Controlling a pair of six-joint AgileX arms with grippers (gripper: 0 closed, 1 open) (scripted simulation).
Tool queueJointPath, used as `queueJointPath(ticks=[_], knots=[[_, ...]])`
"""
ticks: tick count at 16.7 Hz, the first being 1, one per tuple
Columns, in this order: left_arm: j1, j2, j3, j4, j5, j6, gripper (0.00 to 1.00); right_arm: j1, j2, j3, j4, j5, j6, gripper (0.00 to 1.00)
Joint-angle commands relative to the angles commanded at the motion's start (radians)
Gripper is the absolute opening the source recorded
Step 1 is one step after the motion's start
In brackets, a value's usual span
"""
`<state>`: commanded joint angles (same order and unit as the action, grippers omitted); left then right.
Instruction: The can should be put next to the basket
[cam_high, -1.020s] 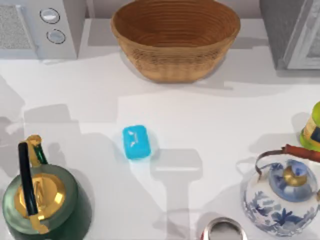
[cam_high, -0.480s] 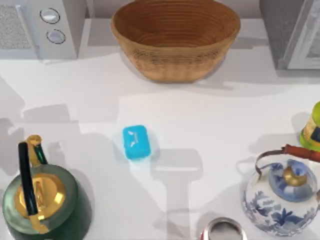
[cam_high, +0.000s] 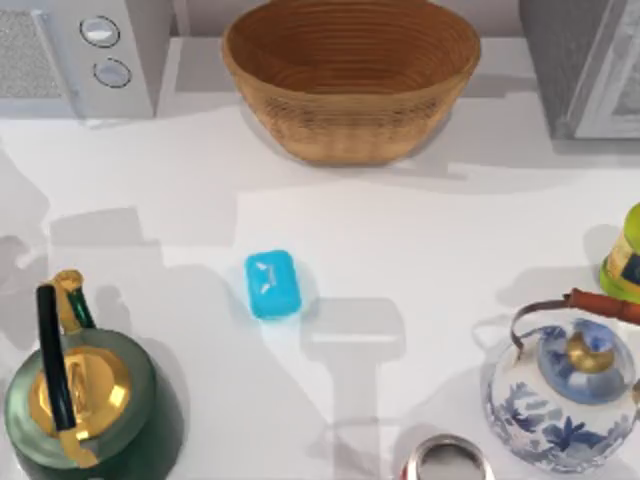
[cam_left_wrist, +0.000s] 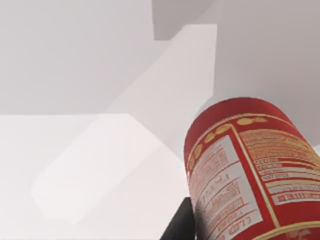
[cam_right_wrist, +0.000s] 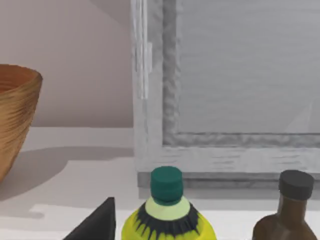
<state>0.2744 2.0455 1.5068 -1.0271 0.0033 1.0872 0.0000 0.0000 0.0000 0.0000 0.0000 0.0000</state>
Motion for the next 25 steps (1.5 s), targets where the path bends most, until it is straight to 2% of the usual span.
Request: queueJointPath(ticks=[3,6,19,22,25], knots=[[-0.059,0.005,0.038,-0.026,0.005,-0.094,0.00,0.000,0.000,0.000,0.000,0.000,0.000,1.00],[-0.168,0.019,0.109,-0.070,0.012,-0.272,0.00,0.000,0.000,0.000,0.000,0.000,0.000,1.00],[-0.841,0.223,0.577,-0.286,0.020,-1.408,0.00,0.000,0.000,0.000,0.000,0.000,0.000,1.00],[-0.964,0.296,0.659,-0.316,0.014,-1.630,0.00,0.000,0.000,0.000,0.000,0.000,0.000,1.00],[-1.050,0.361,0.713,-0.335,0.007,-1.790,0.00,0.000,0.000,0.000,0.000,0.000,0.000,1.00]])
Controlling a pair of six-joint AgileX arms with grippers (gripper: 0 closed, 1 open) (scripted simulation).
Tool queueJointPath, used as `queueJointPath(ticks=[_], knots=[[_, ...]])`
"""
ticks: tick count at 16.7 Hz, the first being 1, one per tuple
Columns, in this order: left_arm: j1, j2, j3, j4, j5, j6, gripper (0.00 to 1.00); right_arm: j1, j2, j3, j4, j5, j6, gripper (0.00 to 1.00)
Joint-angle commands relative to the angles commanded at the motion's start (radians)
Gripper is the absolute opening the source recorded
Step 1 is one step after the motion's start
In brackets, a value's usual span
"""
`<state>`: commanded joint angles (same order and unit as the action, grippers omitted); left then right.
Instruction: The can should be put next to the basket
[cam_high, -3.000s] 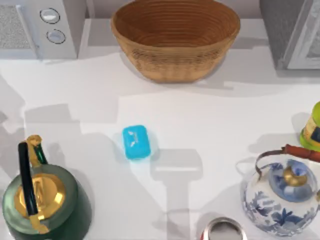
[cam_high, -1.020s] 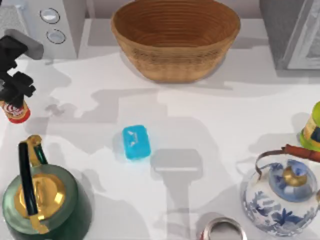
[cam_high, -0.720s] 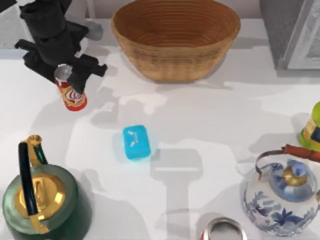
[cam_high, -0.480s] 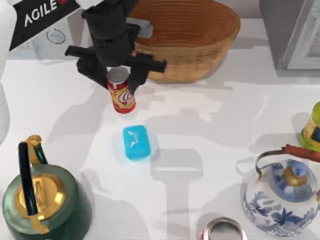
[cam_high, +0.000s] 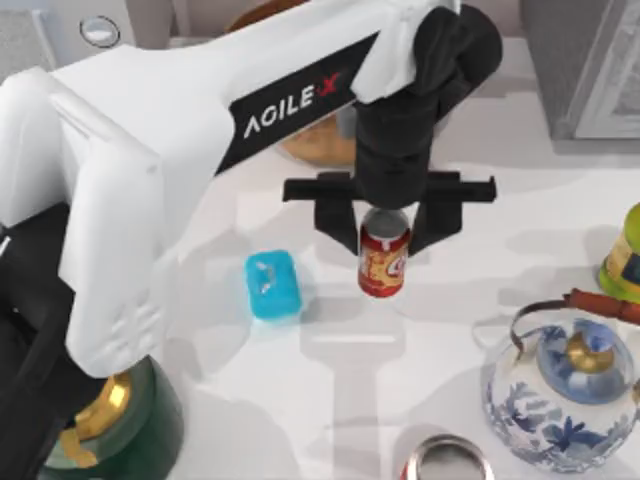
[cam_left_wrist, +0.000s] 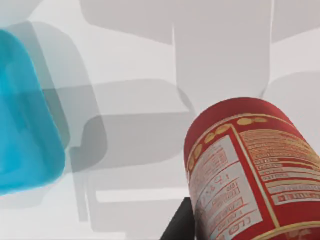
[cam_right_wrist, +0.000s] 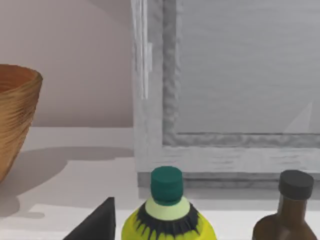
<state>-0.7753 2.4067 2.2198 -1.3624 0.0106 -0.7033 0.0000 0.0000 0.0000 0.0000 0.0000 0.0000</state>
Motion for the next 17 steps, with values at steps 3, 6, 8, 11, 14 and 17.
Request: queueJointPath(ticks=[3,6,8,11,14,17], knots=[[-0.040,0.037,0.023,-0.008,-0.004,-0.077,0.00,0.000,0.000,0.000,0.000,0.000,0.000,1.00],[-0.042,0.040,0.025,-0.008,-0.004,-0.082,0.00,0.000,0.000,0.000,0.000,0.000,0.000,1.00],[-0.038,0.039,0.022,-0.007,-0.004,-0.080,0.00,0.000,0.000,0.000,0.000,0.000,0.000,1.00],[-0.041,0.038,0.002,0.012,-0.004,-0.081,0.00,0.000,0.000,0.000,0.000,0.000,0.000,1.00],[-0.042,0.038,-0.009,0.024,-0.004,-0.082,0.00,0.000,0.000,0.000,0.000,0.000,0.000,1.00],[-0.042,0.038,-0.009,0.024,-0.004,-0.082,0.08,0.000,0.000,0.000,0.000,0.000,0.000,1.00]])
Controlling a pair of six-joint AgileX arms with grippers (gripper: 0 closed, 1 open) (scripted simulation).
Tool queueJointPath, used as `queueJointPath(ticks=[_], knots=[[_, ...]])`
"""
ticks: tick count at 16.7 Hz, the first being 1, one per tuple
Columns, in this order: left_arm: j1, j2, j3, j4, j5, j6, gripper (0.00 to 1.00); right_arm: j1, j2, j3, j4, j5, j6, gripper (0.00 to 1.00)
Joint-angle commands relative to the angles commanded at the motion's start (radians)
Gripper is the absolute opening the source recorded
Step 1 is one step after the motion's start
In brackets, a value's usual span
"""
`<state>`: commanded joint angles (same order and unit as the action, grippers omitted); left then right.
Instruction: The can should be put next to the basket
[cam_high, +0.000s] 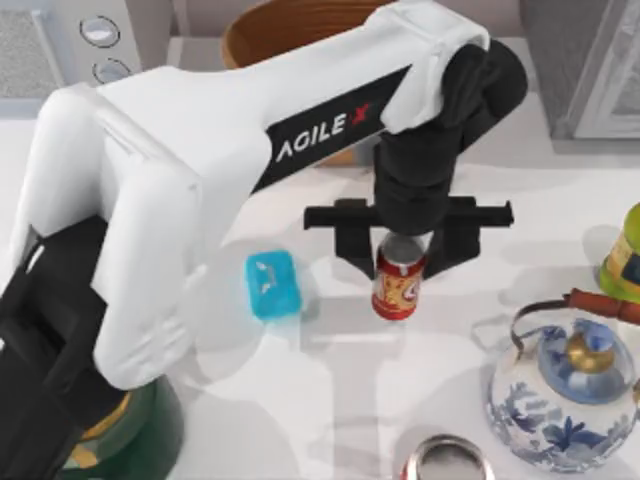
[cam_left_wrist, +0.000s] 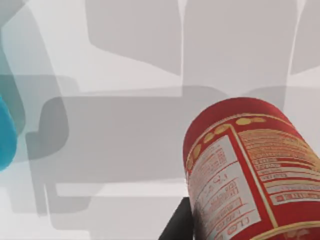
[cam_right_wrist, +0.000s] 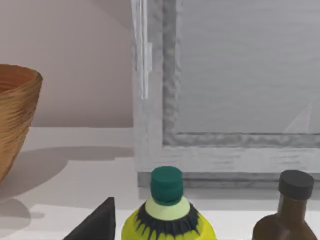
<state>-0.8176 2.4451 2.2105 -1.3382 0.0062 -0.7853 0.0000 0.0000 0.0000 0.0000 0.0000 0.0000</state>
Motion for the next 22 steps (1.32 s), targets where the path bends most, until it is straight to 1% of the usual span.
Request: queueJointPath(ticks=[12,13,22], knots=[[0.000,0.000,0.000,0.000,0.000,0.000,0.98,0.000,0.000,0.000,0.000,0.000,0.000,1.00],[0.000,0.000,0.000,0.000,0.000,0.000,1.00,0.000,0.000,0.000,0.000,0.000,0.000,1.00],[0.001,0.003,0.004,-0.004,0.000,-0.001,1.00,0.000,0.000,0.000,0.000,0.000,0.000,1.00]])
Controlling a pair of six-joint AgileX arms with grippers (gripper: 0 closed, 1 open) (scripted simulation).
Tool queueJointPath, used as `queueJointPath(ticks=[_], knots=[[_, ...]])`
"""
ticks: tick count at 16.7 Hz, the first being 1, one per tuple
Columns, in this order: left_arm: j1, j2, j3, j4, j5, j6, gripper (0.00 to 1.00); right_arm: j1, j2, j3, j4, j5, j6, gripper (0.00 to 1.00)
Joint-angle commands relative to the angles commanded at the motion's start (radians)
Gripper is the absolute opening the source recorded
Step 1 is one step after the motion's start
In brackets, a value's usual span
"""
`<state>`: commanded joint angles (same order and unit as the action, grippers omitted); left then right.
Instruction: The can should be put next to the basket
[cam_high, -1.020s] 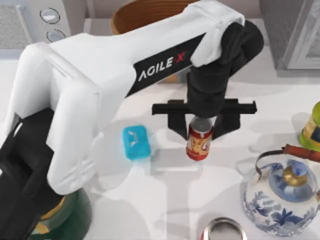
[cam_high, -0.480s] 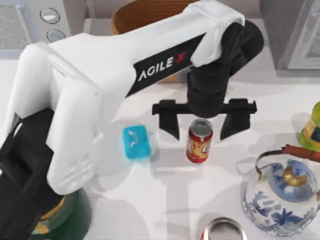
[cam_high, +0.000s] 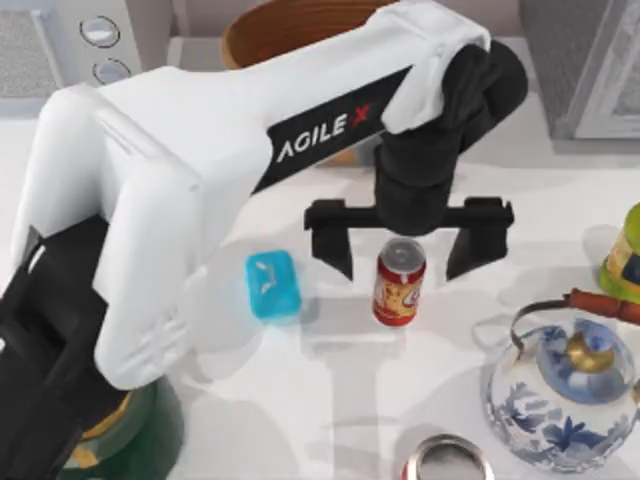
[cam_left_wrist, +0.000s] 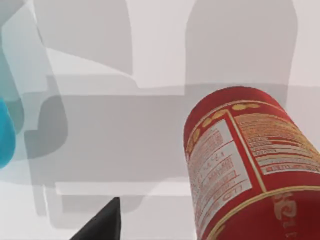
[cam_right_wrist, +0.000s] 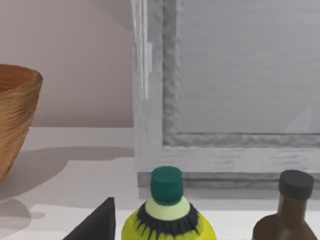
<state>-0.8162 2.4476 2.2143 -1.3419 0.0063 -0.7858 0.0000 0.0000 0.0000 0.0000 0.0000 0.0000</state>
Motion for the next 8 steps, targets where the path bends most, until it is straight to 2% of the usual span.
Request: queueJointPath(ticks=[8], knots=[[0.000,0.024,0.202,-0.176,0.000,0.000,1.00,0.000,0.000,0.000,0.000,0.000,0.000,1.00]])
